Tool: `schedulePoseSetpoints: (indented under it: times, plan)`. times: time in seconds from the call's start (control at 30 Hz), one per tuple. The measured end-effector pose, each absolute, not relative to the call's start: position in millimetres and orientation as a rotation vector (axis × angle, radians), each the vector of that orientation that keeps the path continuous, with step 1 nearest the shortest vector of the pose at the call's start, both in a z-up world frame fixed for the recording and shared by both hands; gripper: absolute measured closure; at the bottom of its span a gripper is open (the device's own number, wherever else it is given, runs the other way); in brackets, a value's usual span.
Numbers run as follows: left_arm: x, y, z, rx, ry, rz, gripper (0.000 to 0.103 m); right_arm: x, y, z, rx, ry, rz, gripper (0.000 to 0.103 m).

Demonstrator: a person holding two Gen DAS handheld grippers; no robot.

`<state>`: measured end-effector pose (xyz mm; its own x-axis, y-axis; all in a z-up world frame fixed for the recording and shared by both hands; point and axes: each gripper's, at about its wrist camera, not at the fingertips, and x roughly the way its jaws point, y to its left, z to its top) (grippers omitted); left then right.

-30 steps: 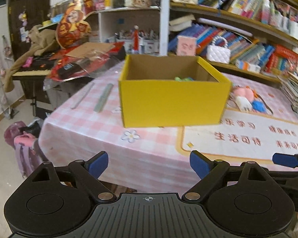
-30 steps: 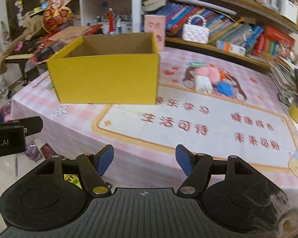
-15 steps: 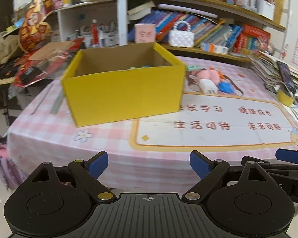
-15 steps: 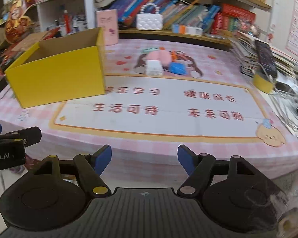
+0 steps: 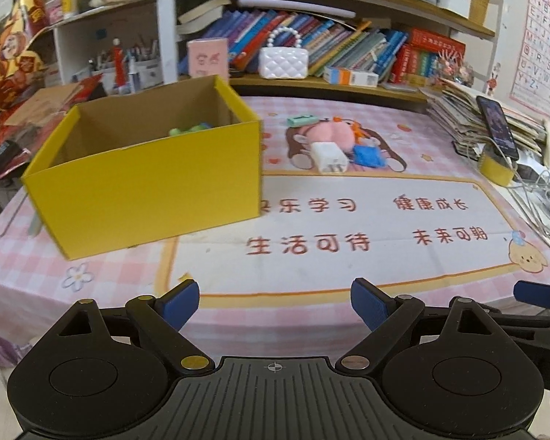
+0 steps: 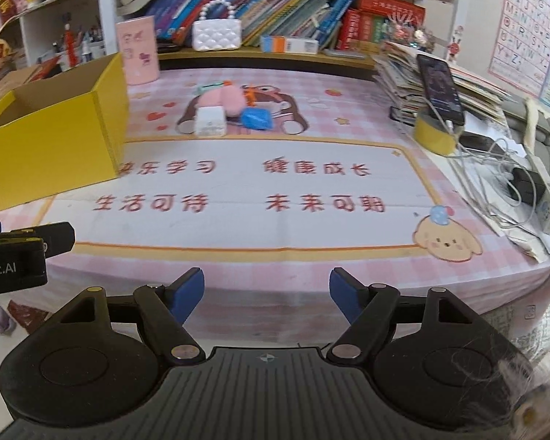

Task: Organize objects
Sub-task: 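Move both tools back from the box toward the remaining toys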

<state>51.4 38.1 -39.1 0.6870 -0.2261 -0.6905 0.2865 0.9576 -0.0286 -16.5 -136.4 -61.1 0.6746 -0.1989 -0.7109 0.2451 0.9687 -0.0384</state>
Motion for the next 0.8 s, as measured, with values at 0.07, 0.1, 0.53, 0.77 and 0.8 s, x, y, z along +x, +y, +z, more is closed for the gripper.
schedulePoseSetpoints:
  times: [0.07, 0.1, 0.53, 0.77, 0.8]
  plan:
    - [57, 28, -40, 0.093, 0.767, -0.297, 0.011, -13, -145, -61, 0.068, 0.795, -0.261, 0.028]
    - [59, 23, -40, 0.096, 0.77, -0.3, 0.011, -11, -150, -62, 0.071, 0.799, -0.264, 0.028]
    - [95, -25, -45, 0.099, 0.808, -0.275, 0.011, 29, -202, -67, 0.099, 0.848, -0.238, 0.027]
    - [117, -43, -42, 0.069, 0.793, -0.233, 0.011, 56, -224, -67, 0.109, 0.849, -0.197, 0.026]
    - [120, -46, -41, 0.069, 0.791, -0.227, 0.011, 60, -227, -67, 0.109, 0.848, -0.191, 0.026]
